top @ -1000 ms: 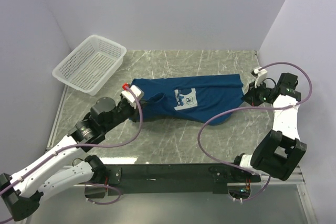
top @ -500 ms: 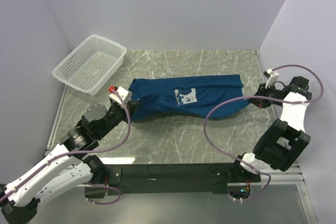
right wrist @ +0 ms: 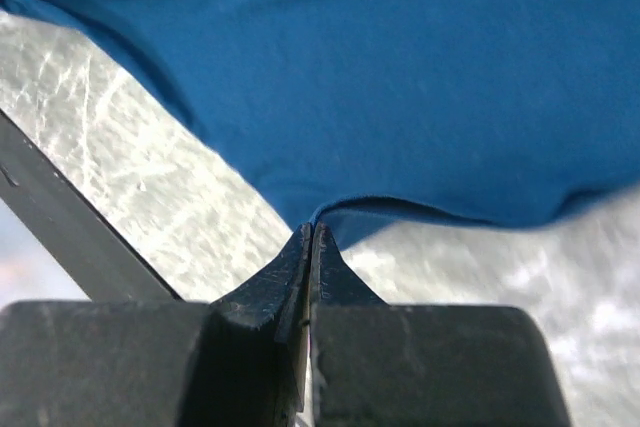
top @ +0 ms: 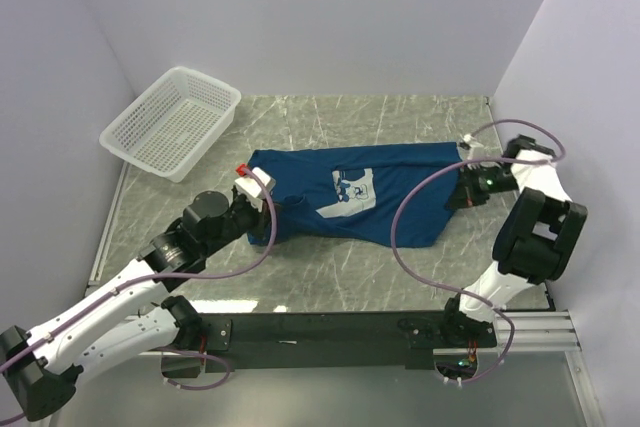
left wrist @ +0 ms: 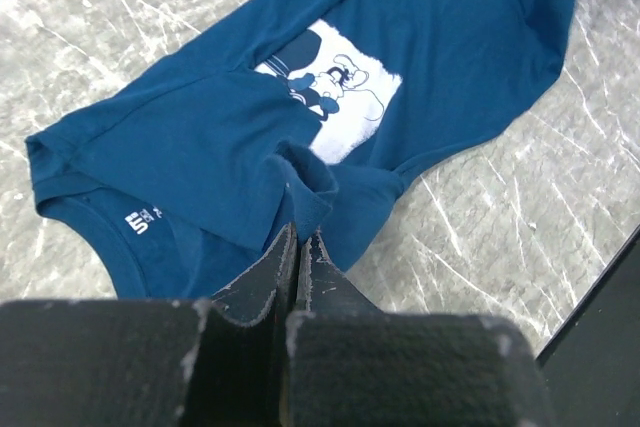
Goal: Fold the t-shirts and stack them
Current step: Fold the tshirt
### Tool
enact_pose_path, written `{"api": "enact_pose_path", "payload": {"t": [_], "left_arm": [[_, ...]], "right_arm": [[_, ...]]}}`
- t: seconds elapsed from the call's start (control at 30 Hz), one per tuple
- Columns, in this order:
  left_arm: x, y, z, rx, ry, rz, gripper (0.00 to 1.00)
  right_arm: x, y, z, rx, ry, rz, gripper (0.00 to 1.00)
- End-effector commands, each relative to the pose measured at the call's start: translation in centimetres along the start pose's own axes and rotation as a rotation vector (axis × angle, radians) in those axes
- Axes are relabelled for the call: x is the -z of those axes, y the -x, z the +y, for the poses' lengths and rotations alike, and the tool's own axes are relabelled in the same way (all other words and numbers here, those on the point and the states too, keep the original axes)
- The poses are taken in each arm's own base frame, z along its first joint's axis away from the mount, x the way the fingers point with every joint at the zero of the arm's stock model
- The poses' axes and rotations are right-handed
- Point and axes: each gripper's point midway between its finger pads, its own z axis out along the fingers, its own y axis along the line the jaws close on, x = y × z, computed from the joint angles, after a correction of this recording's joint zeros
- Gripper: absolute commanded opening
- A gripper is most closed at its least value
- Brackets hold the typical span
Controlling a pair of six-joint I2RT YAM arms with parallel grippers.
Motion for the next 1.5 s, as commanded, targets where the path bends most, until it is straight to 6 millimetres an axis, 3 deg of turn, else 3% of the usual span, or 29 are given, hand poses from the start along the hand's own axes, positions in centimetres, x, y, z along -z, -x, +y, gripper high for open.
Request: {"api": "enact_pose_path", "payload": {"t": [0.0, 0.03, 0.2, 0.27, 0.5, 0.53, 0.6, 0.67, 0.7, 0.73, 0.8, 0.83, 1.03, 1.13, 1.3, 1.47], "left_arm": [[-0.6, 1.7, -0.3, -0.013, -0.024, -0.069, 0.01], [-0.8, 1.6, -0.3, -0.016, -0.025, -0.063, 0.01], [-0.9, 1.5, 0.0, -0.026, -0.011, -0.067, 0.01], [-0.9, 1.2, 0.1, -0.026, -0.007, -0.064, 0.01], [-0.8, 0.7, 0.1, -0.021, -0.008, -0.062, 0.01], [-0.7, 0.7, 0.2, -0.022, -0.006, -0.064, 0.01], [-0.7, 0.7, 0.2, -0.028, -0.007, -0.062, 0.01], [-0.7, 0.6, 0.2, -0.033, -0.005, -0.056, 0.01], [-0.7, 0.6, 0.2, -0.036, -0.005, -0.055, 0.01], [-0.7, 0.5, 0.3, -0.037, -0.004, -0.053, 0.01], [-0.8, 0.3, 0.4, -0.036, 0.001, -0.044, 0.01], [-0.8, 0.3, 0.4, -0.034, 0.001, -0.044, 0.01], [-1.0, -0.1, 0.3, -0.031, -0.002, -0.038, 0.01], [-1.0, -0.2, 0.4, -0.029, -0.002, -0.038, 0.01], [-0.9, -0.7, 0.5, -0.029, 0.003, -0.033, 0.01], [-1.1, -0.7, 0.5, -0.035, 0.002, -0.032, 0.01]], "right_arm": [[-1.4, 3.5, -0.5, -0.059, -0.048, -0.007, 0.0], [-2.5, 4.1, 0.1, -0.124, -0.042, 0.005, 0.0], [-5.7, 6.5, -1.6, -0.268, -0.116, 0.023, 0.02], [-6.2, 6.9, -1.0, -0.272, -0.084, 0.031, 0.23], [-3.1, 10.5, -0.9, 0.054, -0.089, -0.004, 0.32], [-2.7, 9.8, -0.2, 0.157, -0.045, 0.038, 0.32], [-2.7, 9.6, 1.7, 0.329, 0.077, 0.049, 0.44], [-3.1, 7.4, 3.1, 0.637, 0.189, 0.12, 0.45], [-3.3, 5.5, 3.0, 0.737, 0.2, 0.181, 0.46], [-4.3, 5.9, 2.4, 0.927, 0.18, 0.184, 0.51], [-4.9, 4.1, 1.3, 1.077, 0.122, 0.276, 0.55], [-5.7, 4.7, 1.1, 1.187, 0.097, 0.295, 0.55], [-7.1, 5.4, 0.9, 1.395, 0.167, 0.36, 0.54], [-7.9, 5.1, -0.2, 1.406, 0.183, 0.424, 0.54], [-10.0, 3.8, -0.1, 1.422, 0.251, 0.494, 0.54], [-11.2, 3.9, -0.1, 1.433, 0.261, 0.498, 0.53]]}}
